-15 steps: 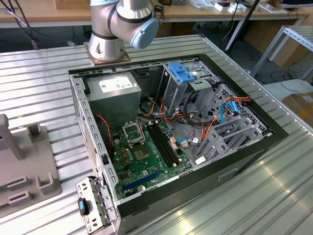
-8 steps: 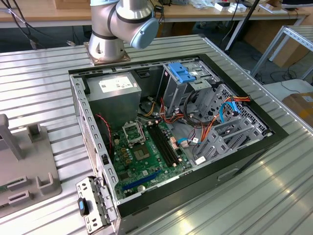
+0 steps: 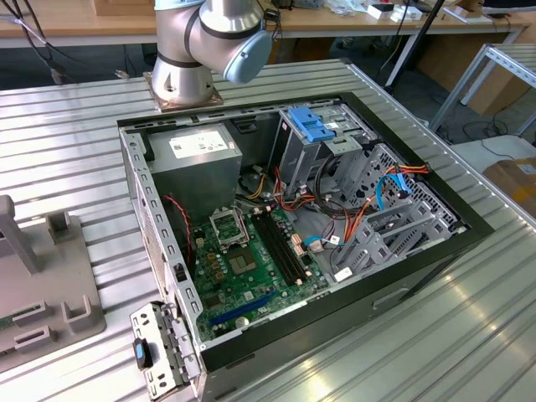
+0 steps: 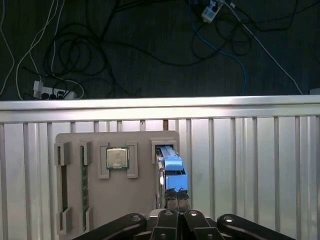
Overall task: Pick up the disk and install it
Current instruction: 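Pick up the disk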
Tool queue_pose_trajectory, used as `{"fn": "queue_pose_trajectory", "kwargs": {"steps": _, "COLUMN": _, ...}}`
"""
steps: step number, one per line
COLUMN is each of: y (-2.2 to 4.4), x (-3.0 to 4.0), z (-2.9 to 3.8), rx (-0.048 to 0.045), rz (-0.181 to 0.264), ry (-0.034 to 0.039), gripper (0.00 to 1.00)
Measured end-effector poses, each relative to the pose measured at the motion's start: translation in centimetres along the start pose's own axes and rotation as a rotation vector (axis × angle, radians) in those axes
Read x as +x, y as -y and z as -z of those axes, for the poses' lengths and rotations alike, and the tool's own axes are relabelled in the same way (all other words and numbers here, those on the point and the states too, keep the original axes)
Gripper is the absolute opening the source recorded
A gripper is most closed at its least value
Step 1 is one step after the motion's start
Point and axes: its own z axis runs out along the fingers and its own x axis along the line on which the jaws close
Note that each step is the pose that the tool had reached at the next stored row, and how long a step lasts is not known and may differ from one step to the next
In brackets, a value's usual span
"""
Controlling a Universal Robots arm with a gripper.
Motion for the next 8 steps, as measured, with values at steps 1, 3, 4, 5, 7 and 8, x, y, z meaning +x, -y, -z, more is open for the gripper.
{"fn": "queue_pose_trajectory", "kwargs": {"steps": 1, "y": 0.0, "x": 0.0, "z": 0.0, "rx": -0.0001, "rz": 0.0, "ry": 0.0001, "gripper": 0.11}}
{"fn": "queue_pose_trajectory", "kwargs": {"steps": 3, "y": 0.0, "x": 0.0, "z": -0.01, "rx": 0.0, "rz": 0.0, "ry": 0.0001, "gripper": 0.11}}
{"fn": "queue_pose_trajectory", "kwargs": {"steps": 4, "y": 0.18, "x": 0.0, "z": -0.01, "rx": -0.0001, "rz": 0.0, "ry": 0.0001, "gripper": 0.11}}
{"fn": "queue_pose_trajectory", "kwargs": {"steps": 5, "y": 0.23, "x": -0.01, "z": -0.01, "rx": 0.0, "rz": 0.0, "ry": 0.0001, "gripper": 0.11}}
{"fn": "queue_pose_trajectory", "kwargs": {"steps": 7, "y": 0.23, "x": -0.01, "z": -0.01, "rx": -0.0001, "rz": 0.0, "ry": 0.0001, "gripper": 0.11}}
{"fn": "queue_pose_trajectory", "kwargs": {"steps": 8, "y": 0.23, "x": -0.21, "z": -0.02, "rx": -0.0001, "rz": 0.0, "ry": 0.0001, "gripper": 0.11}}
